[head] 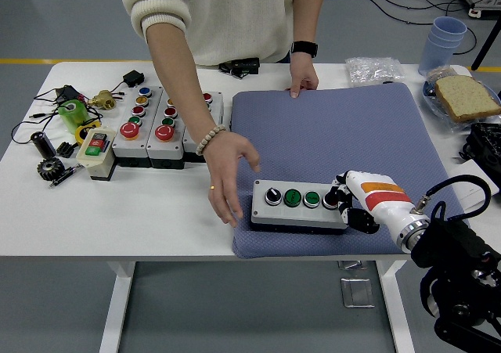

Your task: Pick up the button,place it on the desk,press the button,press the button

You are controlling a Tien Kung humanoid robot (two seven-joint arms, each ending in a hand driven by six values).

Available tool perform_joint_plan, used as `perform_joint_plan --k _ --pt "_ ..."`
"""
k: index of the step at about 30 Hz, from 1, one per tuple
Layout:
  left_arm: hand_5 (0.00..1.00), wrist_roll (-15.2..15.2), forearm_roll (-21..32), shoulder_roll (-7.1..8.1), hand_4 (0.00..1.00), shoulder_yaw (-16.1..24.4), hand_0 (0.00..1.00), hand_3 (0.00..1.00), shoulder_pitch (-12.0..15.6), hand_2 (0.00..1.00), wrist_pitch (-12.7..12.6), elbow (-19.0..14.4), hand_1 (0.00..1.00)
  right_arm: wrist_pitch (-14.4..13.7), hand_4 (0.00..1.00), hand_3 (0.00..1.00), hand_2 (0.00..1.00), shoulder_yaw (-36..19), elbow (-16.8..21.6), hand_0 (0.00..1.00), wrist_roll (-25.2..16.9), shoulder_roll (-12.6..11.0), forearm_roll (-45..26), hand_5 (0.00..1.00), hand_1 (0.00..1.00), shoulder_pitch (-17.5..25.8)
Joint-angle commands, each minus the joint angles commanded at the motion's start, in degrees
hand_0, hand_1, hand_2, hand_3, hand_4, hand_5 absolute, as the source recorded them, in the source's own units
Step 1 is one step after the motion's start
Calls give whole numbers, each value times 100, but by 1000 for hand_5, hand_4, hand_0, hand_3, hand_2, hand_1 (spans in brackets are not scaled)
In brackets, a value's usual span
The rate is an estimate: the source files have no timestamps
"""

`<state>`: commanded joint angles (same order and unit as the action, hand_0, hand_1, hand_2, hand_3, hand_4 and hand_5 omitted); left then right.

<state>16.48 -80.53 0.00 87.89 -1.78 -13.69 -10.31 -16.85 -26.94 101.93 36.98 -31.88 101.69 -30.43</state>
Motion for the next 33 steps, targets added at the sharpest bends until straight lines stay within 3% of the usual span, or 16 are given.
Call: perform_joint_plan --k 14,33 --pt "431 -7 19 0 258 -15 547 428 3 425 2 0 421 67 351 498 213 -258 0 98 0 -100 122 2 2 -130" --pt "431 -4 65 0 259 -74 548 428 17 424 2 0 421 -176 351 503 213 -160 0 97 0 457 176 2 2 -557"
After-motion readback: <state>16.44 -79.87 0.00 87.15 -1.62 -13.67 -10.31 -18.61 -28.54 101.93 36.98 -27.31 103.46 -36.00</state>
